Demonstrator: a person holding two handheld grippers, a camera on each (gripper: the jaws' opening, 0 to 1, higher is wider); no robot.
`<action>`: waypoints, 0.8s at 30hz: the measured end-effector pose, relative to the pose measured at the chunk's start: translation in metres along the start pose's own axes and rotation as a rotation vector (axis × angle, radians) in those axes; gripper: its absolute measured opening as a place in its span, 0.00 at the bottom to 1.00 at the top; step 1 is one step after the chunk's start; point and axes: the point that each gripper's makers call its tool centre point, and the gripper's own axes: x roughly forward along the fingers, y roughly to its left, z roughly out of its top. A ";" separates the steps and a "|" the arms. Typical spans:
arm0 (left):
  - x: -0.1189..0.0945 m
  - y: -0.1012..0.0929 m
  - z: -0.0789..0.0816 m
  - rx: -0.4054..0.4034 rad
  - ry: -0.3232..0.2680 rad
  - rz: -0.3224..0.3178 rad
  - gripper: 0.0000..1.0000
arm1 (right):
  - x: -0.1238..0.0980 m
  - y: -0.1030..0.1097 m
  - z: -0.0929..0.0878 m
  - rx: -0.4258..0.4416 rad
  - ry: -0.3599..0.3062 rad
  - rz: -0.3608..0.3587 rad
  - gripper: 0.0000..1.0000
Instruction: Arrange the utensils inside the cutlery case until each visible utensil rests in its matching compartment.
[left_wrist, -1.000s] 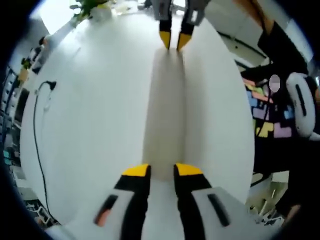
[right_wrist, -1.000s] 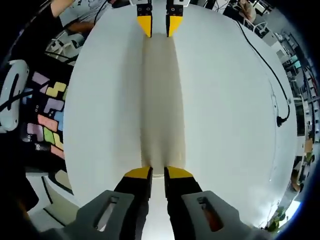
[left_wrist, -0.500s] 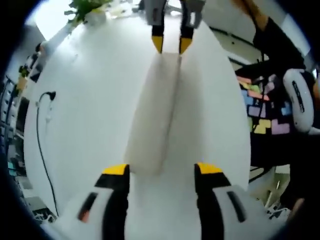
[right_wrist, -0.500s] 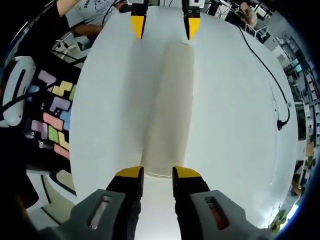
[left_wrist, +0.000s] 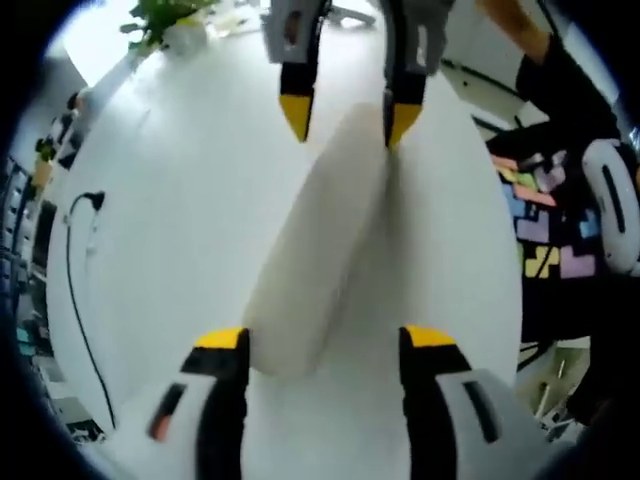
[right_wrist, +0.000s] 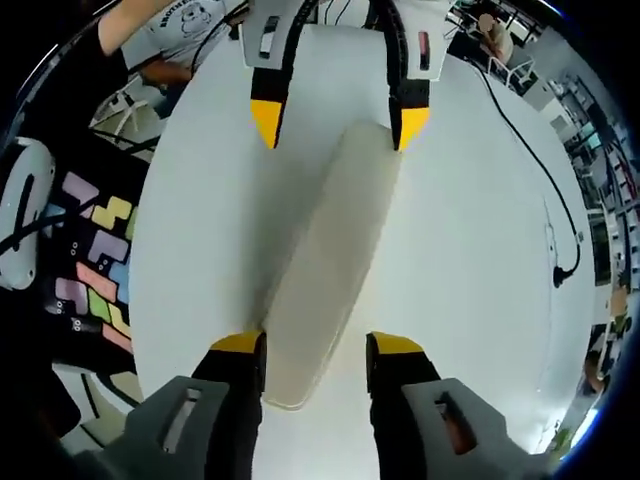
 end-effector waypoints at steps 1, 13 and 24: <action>0.000 -0.001 0.000 0.000 0.003 0.000 0.62 | 0.000 0.001 0.001 0.000 -0.005 0.002 0.39; -0.003 -0.019 -0.006 -0.027 0.096 -0.025 0.54 | 0.003 0.002 0.000 -0.022 0.005 -0.012 0.45; -0.002 -0.006 0.003 -0.026 0.062 0.002 0.61 | 0.002 -0.016 -0.005 -0.056 0.003 -0.045 0.47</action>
